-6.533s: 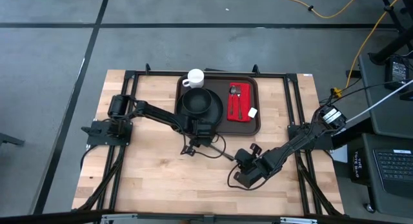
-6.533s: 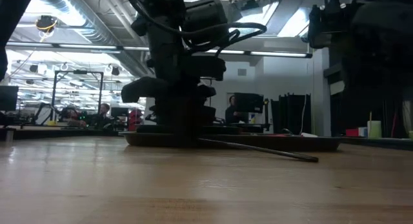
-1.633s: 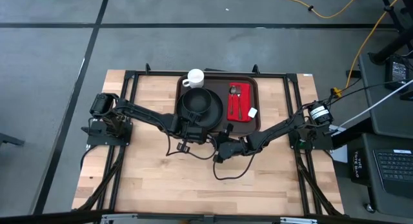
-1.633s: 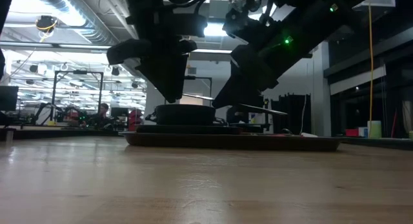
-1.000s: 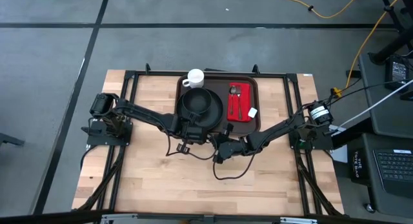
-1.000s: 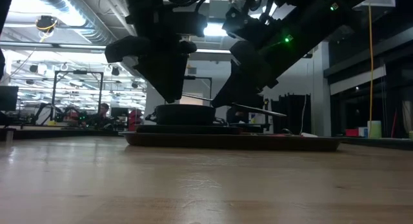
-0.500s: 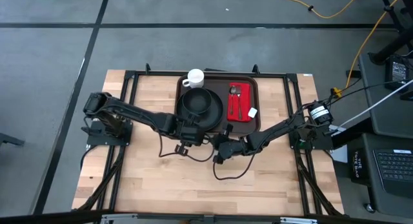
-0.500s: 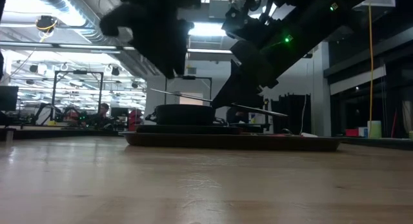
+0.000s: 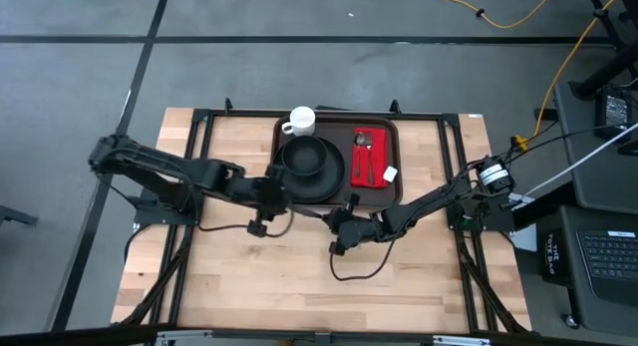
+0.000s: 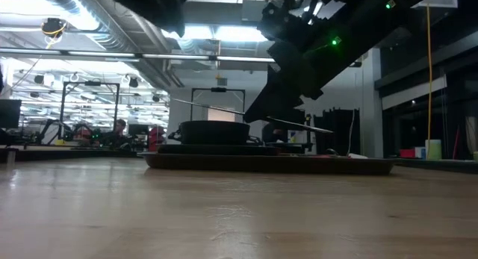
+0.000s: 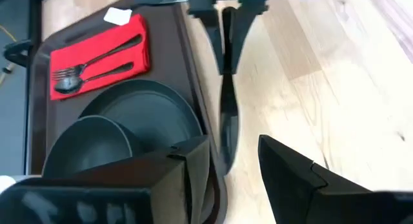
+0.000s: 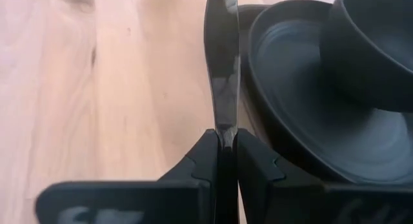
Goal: Set up tray
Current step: Put the black dinner knife on top of the red napkin on the right side of the fork
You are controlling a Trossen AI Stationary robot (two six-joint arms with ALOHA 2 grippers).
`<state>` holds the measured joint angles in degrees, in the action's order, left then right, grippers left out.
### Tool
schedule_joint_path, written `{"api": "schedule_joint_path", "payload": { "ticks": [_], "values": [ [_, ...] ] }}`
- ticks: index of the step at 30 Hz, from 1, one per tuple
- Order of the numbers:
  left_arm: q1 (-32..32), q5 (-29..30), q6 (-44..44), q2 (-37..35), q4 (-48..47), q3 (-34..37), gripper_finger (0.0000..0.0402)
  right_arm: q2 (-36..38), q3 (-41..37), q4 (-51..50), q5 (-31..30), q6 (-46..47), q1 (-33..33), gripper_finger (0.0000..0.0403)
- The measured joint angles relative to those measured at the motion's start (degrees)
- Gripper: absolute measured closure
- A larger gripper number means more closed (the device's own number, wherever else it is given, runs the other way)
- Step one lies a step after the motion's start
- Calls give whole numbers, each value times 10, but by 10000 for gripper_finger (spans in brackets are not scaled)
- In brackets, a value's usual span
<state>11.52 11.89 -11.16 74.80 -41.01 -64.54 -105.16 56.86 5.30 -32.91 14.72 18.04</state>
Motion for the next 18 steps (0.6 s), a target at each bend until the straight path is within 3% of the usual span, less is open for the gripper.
{"api": "schedule_joint_path", "payload": {
  "ticks": [6, 18],
  "values": [
    [6, 2, 42, -108, 68, 116, 292, 0, 0, 1, -2, 1, 6, 362],
    [9, -27, 18, -321, 254, 309, 321, 22, 1, -7, -10, 44, 10, 362]
  ]
}}
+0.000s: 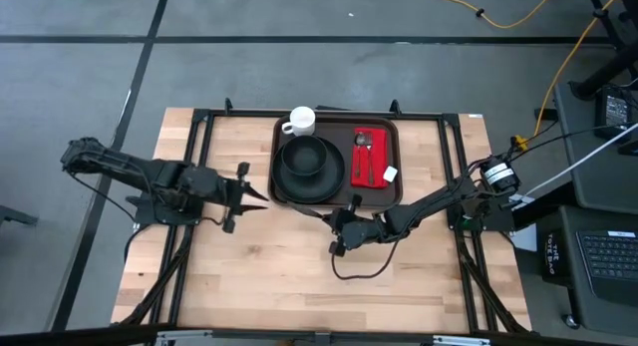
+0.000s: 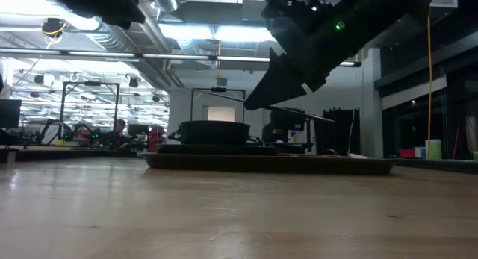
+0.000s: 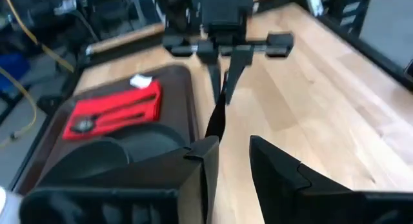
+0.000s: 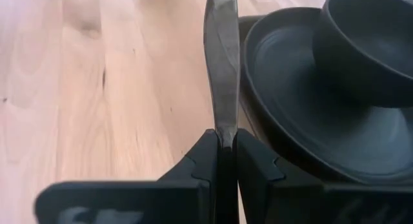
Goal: Set up tray
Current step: Put the black dinner knife on top of the red napkin on the right side of the fork
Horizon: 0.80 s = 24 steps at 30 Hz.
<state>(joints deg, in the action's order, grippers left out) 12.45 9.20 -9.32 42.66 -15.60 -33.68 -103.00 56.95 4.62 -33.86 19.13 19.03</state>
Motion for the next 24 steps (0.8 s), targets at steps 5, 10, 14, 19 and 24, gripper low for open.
{"api": "schedule_joint_path", "payload": {
  "ticks": [5, 10, 14, 19, 24],
  "values": [
    [0, -13, -11, -56, 35, 53, 331, 6, 0, 5, -27, 1, 5, 362],
    [0, -13, -11, -106, 54, 83, 343, 32, 0, -7, -81, 1, 26, 362],
    [0, -14, -14, -134, 61, 95, 351, 53, 0, -29, -115, 4, 54, 362],
    [0, -32, -18, -151, 113, 140, 359, 57, 0, -61, -176, 45, 90, 362],
    [0, -46, -19, -153, 189, 182, 364, 57, 0, -81, -211, 100, 123, 362]
  ]
}}
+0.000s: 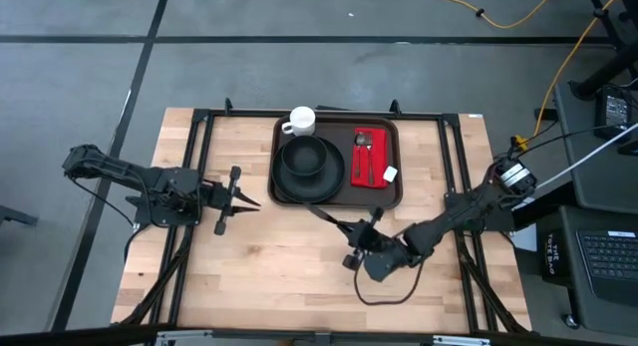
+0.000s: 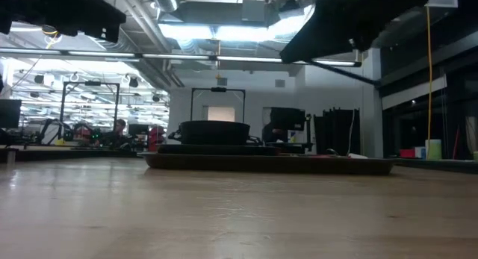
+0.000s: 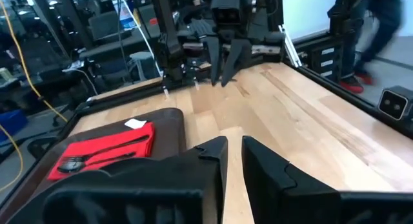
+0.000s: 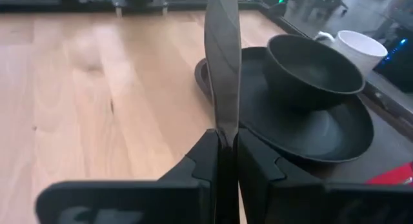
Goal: Set up tray
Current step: Put the black dinner knife on top of the red napkin on the right side of the fork
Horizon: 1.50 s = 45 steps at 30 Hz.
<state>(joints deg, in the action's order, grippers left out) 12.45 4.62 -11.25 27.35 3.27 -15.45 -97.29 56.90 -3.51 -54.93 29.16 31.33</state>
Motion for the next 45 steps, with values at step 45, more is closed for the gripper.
{"api": "schedule_joint_path", "payload": {
  "ticks": [45],
  "values": [
    [-1, 49, -45, 0, 15, 11, 362, 226, 0, -395, 65, 351, -281, 358]
  ]
}}
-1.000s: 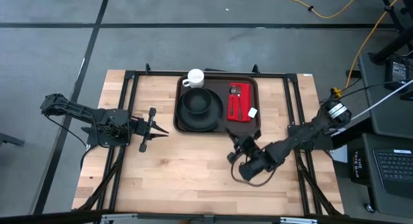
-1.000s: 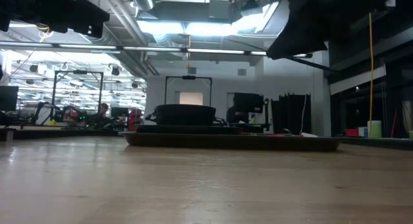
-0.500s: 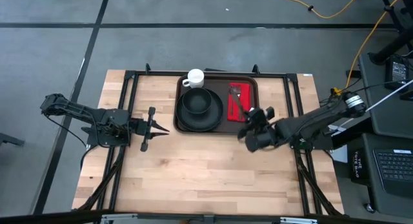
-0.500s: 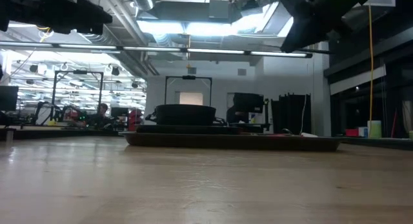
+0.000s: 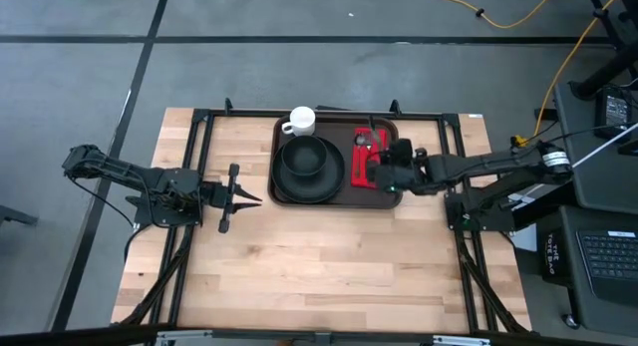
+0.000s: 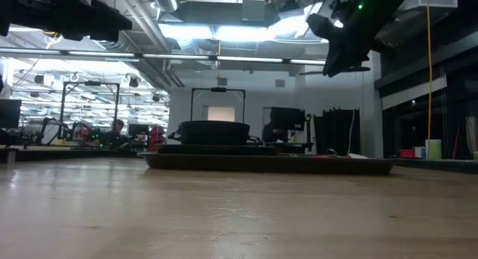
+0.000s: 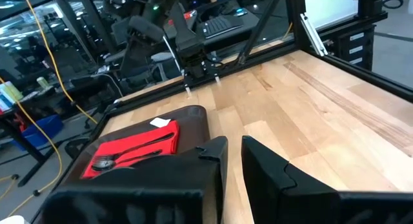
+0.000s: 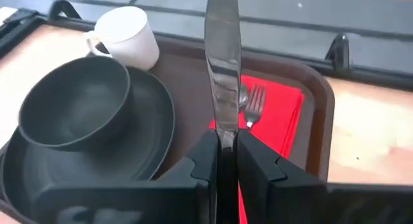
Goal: Set up tray
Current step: Put the black dinner knife on top of the red napkin on the right side of the fork
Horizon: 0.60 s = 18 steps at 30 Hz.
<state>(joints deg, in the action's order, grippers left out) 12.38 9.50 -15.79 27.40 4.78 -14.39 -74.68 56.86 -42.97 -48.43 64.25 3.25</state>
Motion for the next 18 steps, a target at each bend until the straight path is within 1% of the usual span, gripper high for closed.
{"api": "schedule_joint_path", "payload": {
  "ticks": [9, 18],
  "values": [
    [0, 0, 0, 0, 0, 0, 362, -3, 0, -1, 21, 1, -61, 361],
    [0, -1, 0, 0, 1, 0, 365, -11, 0, 0, 43, 32, -76, 361]
  ]
}}
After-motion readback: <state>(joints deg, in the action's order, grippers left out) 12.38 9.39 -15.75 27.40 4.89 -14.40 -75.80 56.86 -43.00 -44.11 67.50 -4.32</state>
